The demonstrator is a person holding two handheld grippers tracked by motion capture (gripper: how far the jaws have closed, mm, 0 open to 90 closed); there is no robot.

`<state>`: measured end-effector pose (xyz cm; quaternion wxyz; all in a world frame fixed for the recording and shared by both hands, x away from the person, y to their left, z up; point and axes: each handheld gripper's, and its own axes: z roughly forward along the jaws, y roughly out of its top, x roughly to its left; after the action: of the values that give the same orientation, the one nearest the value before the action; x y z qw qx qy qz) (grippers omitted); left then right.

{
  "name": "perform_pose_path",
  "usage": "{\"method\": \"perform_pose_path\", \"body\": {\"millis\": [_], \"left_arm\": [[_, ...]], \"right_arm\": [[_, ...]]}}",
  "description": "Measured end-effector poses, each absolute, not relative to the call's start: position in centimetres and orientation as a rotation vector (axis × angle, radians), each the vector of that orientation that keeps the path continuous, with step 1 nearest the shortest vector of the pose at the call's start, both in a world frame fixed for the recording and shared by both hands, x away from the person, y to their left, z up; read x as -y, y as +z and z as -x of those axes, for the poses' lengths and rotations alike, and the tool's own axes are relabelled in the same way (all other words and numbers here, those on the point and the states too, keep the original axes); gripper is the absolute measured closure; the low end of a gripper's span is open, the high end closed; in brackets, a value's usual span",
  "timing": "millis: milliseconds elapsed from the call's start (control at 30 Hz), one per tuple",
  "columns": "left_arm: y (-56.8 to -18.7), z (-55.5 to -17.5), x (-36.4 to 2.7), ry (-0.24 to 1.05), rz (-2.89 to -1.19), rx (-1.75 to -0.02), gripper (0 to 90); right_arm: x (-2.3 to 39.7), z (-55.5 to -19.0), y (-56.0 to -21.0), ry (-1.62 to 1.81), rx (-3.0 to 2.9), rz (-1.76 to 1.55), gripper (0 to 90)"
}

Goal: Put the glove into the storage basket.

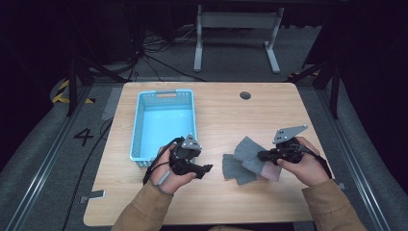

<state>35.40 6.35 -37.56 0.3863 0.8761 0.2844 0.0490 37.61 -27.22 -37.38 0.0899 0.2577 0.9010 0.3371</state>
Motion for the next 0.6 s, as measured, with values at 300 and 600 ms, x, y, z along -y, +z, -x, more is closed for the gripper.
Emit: {"method": "perform_pose_path", "body": {"millis": [300,600], "left_arm": [[-38.0,-35.5,-5.1,0.067,-2.278,-0.629,49.6],[-38.5,-35.7,-4.2,0.037,-2.284,-0.608,54.4]], "right_arm": [[26.4,-37.4,-39.1,0.979,-2.753,-0.676,86.2],[26.0,-37.4,-40.6,0.963,-2.793,-0.636,86.1]]}}
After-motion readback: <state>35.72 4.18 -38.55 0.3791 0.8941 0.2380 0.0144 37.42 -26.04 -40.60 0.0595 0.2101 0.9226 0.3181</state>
